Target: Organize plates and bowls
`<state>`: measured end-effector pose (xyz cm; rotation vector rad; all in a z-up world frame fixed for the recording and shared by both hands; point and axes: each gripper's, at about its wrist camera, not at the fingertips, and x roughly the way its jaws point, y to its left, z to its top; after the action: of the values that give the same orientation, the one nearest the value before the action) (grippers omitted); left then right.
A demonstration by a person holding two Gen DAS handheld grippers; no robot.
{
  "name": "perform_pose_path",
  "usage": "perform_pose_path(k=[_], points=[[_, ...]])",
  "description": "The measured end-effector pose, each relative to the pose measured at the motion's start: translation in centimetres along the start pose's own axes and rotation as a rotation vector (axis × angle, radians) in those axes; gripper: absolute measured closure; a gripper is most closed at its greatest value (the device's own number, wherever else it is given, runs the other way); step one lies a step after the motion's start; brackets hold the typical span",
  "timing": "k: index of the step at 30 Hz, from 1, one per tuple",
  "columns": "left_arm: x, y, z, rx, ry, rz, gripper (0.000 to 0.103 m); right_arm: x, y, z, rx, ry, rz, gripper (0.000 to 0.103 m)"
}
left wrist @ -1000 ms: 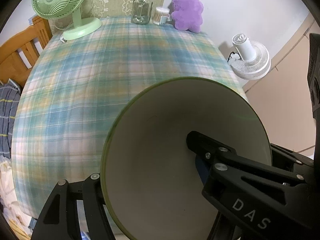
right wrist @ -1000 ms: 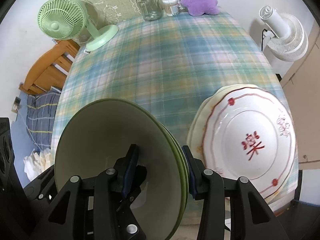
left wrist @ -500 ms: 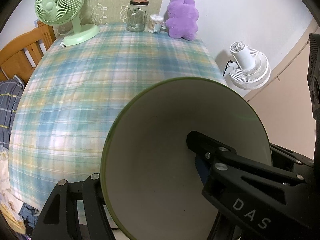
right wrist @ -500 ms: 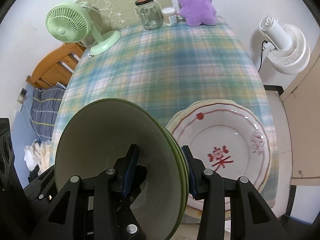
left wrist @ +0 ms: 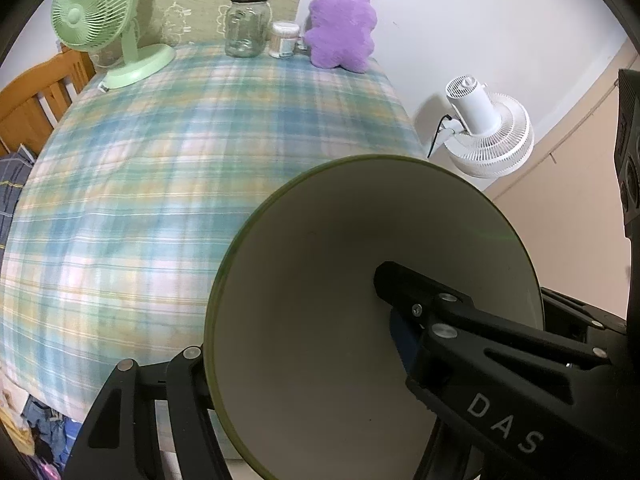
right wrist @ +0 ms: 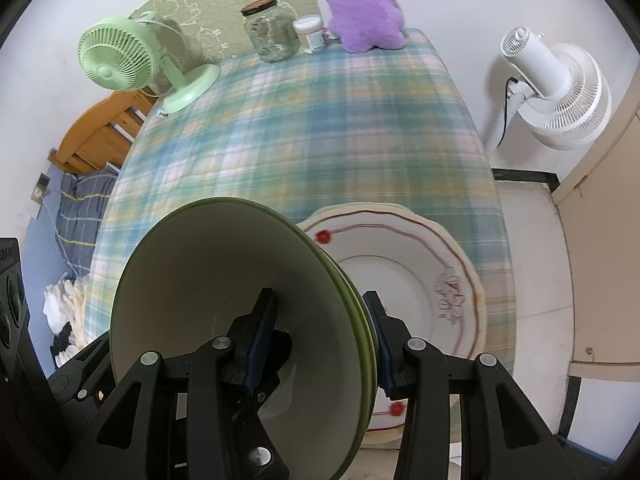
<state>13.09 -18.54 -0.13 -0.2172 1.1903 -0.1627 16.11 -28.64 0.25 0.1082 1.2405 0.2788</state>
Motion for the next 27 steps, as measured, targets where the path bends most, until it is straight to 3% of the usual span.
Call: perform_pose_path(k=[18, 27], points=[[4.7, -1.8, -0.2, -0.07, 0.103, -0.007, 0.033, 3.2, -3.8, 0.4, -0.004, 0.112, -0.017, 0.056], [5.5, -3.2, 0.7, -0.027, 0.083, 0.017, 0.034, 3.6, -5.2, 1.2, 0.016, 0.109, -0.023, 0.055]])
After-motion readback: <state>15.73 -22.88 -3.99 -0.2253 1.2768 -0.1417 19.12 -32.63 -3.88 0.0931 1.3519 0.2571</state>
